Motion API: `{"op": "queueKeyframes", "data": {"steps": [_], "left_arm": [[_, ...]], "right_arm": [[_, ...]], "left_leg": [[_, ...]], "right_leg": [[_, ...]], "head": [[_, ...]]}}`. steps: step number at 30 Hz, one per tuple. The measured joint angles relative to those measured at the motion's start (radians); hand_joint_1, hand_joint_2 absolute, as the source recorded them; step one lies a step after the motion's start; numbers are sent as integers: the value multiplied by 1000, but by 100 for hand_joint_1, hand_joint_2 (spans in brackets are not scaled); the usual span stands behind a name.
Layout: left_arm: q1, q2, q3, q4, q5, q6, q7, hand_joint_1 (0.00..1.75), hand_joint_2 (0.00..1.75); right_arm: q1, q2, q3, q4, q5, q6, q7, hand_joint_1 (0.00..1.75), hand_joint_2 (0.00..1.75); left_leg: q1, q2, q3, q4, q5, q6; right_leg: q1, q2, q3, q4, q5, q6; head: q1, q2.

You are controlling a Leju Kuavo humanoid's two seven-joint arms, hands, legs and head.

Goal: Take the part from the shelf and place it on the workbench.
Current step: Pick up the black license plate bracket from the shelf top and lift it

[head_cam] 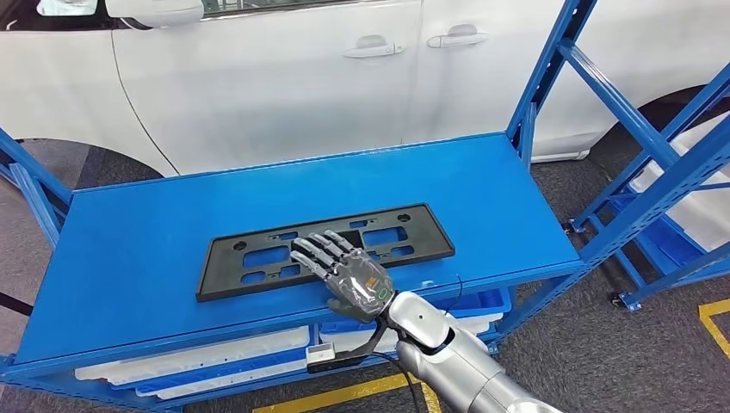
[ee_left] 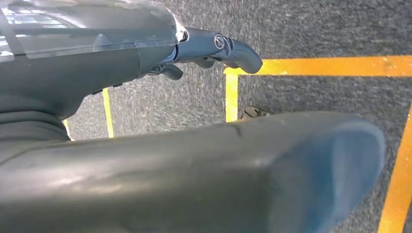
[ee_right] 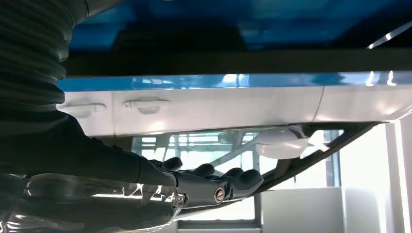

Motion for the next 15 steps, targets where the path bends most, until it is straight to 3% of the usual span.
{"op": "queueKeyframes", "data": {"steps": [3,5,7,8,9,10,12,13,15], "left_arm": [[1,0,-5,0,0,0,-1,0,0],[0,0,-8,0,0,0,-2,0,0],[-1,0,-11,0,0,0,-2,0,0],[0,0,-13,0,0,0,-2,0,0],[0,1,-15,1,0,0,-2,0,0],[0,1,-17,1,0,0,-2,0,0],[-1,1,-19,1,0,0,-2,0,0],[-2,1,-21,1,0,0,-2,0,0],[-3,1,-24,1,0,0,-3,0,0]], "right_arm": [[-18,21,26,43,30,-28,13,0,175],[-31,32,41,63,48,-43,22,0,175],[-39,42,59,84,65,-50,29,0,175],[-40,47,68,94,71,-50,32,0,175],[-42,52,77,104,76,-50,34,0,175],[-45,58,85,113,77,-50,35,0,175],[-58,74,97,129,74,-50,34,0,175],[-67,83,103,137,70,-52,33,0,175],[-81,96,115,153,60,-58,33,0,175]], "left_leg": [[5,0,1,-7,7,15],[7,1,2,-11,10,22],[7,2,1,-11,9,25],[7,2,1,-10,9,25],[7,1,1,-10,9,25],[6,1,3,-10,8,25],[5,0,6,-10,6,21],[3,0,6,-9,5,17],[2,0,5,-10,4,7]], "right_leg": [[-2,0,-5,13,-11,14],[-6,0,-43,96,-61,25],[-9,-1,-110,234,-121,32],[-10,-1,-133,277,-130,33],[-10,-1,-138,284,-120,32],[-10,-1,-124,249,-91,29],[-8,-1,-58,109,-23,18],[-5,-1,-31,50,-1,12],[2,-1,-10,1,7,4]], "head": [[0,0],[0,0],[0,0],[0,0],[0,0],[0,0],[0,0],[0,0],[0,0]]}}
